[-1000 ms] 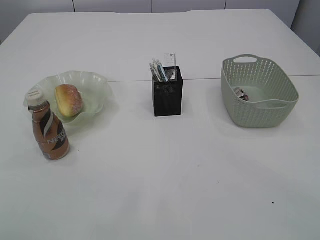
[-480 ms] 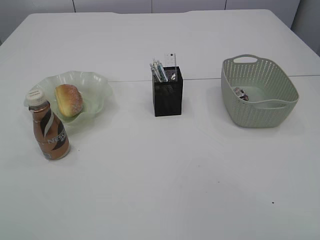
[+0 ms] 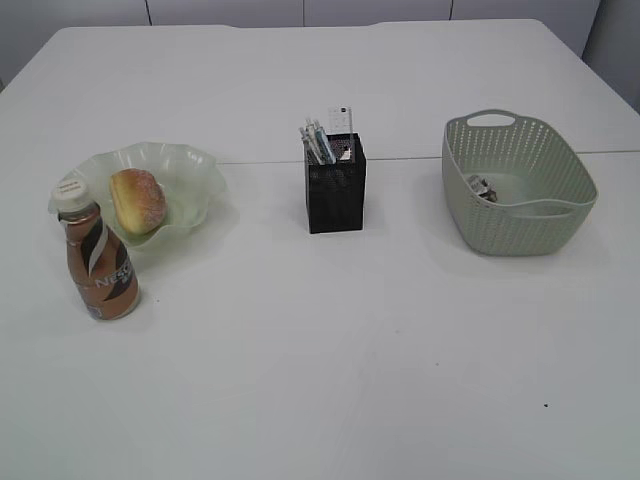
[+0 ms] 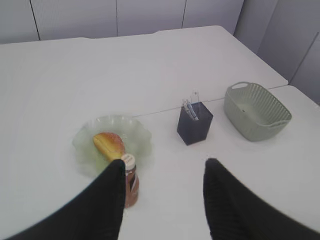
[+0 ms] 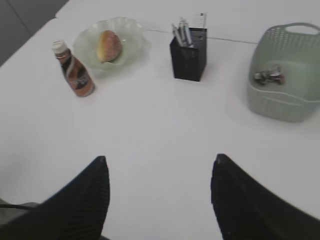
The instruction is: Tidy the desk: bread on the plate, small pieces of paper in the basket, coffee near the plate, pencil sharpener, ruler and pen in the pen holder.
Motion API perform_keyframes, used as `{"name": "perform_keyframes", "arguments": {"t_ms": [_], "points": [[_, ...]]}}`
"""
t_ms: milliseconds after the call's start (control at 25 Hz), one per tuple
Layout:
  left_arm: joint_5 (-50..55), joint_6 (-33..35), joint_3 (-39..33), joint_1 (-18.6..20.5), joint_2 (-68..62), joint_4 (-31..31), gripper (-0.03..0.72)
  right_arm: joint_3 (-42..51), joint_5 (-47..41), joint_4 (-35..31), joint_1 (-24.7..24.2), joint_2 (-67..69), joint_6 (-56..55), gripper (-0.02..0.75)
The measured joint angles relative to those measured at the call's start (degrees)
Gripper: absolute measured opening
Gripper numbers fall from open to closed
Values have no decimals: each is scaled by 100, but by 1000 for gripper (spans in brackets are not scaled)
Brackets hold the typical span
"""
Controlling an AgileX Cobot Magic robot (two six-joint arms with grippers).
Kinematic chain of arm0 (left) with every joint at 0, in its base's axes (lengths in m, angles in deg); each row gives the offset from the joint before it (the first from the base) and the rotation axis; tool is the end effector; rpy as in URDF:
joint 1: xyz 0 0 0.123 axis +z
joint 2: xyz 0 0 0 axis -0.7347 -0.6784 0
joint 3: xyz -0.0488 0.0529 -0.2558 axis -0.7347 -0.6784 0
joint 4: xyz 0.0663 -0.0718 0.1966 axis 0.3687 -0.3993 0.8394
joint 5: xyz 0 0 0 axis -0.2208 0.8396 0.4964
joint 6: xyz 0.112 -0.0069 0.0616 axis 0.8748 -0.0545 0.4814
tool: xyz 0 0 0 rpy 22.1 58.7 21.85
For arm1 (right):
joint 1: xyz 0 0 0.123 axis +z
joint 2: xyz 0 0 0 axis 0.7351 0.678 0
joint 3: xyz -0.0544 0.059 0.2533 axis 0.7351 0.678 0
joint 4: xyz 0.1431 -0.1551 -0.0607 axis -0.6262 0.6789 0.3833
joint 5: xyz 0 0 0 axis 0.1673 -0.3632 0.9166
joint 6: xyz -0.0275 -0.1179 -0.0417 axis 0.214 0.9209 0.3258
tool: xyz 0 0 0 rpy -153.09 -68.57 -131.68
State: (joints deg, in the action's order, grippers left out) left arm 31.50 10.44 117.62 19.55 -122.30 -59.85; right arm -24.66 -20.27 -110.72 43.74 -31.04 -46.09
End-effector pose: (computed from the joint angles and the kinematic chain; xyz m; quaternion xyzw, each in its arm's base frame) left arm 0.0547 -0.0139 0.4637 0.1022 0.8150 -0.1413 0.5526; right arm 0.0648 0.0530 0.3698 -0.1544 0.8633 0.1492 0.4567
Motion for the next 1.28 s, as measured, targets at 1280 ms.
{"name": "perform_keyframes", "arguments": {"t_ms": [1280], "points": [[19, 909, -3209, 0, 3416, -710, 361, 2208, -113, 2218, 0, -3440, -697, 498]]}}
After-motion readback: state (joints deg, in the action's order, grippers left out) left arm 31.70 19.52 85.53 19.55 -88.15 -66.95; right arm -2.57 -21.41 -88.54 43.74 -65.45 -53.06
